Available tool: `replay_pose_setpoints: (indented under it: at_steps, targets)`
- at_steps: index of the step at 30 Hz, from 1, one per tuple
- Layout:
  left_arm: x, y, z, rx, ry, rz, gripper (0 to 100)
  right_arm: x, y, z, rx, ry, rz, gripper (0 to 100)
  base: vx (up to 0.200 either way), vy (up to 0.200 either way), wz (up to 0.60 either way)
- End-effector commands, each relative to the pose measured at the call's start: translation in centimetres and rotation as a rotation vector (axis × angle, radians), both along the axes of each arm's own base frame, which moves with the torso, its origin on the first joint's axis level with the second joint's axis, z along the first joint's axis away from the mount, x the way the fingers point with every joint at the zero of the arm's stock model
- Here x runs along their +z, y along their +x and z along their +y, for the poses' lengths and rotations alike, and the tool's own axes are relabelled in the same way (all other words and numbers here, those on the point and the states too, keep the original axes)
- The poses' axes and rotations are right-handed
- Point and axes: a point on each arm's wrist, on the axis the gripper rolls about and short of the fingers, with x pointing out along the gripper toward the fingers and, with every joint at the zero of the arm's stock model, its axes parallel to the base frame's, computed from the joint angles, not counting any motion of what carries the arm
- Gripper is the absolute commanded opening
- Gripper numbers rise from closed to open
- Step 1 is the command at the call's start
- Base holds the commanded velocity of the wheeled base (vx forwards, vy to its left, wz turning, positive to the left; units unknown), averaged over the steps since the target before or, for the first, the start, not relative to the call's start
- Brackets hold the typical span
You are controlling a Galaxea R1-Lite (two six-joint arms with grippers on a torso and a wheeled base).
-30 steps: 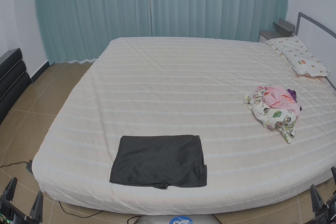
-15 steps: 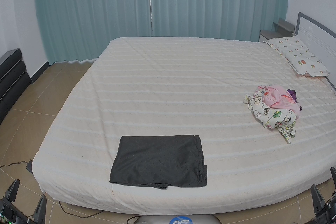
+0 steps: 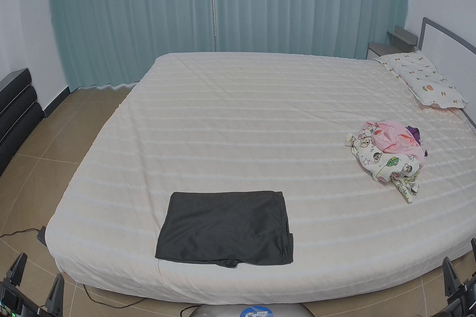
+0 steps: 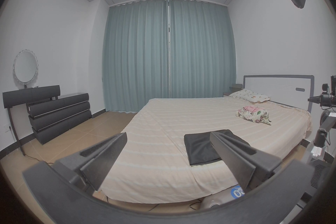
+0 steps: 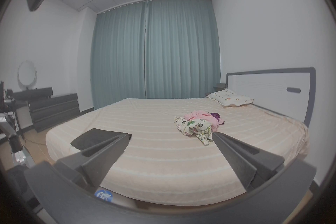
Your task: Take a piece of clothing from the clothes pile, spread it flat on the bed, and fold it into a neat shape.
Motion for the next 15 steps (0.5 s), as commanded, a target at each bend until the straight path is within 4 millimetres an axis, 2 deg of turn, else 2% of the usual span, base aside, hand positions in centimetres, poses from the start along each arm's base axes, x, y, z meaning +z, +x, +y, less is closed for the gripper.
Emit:
replay_pose_setpoints:
  at_steps: [1, 15]
  targets:
    - [-0.44, 0.10, 0.02, 0.007, -0.012, 0.013, 100, -0.53, 0.03, 0.00, 0.005, -0.002, 0.005, 100, 0.000, 0.000, 0.00]
    - [-0.45, 0.10, 0.07, 0.033, 0.004, 0.014, 100, -0.53, 0.03, 0.00, 0.005, 0.001, 0.005, 100, 0.000, 0.000, 0.00]
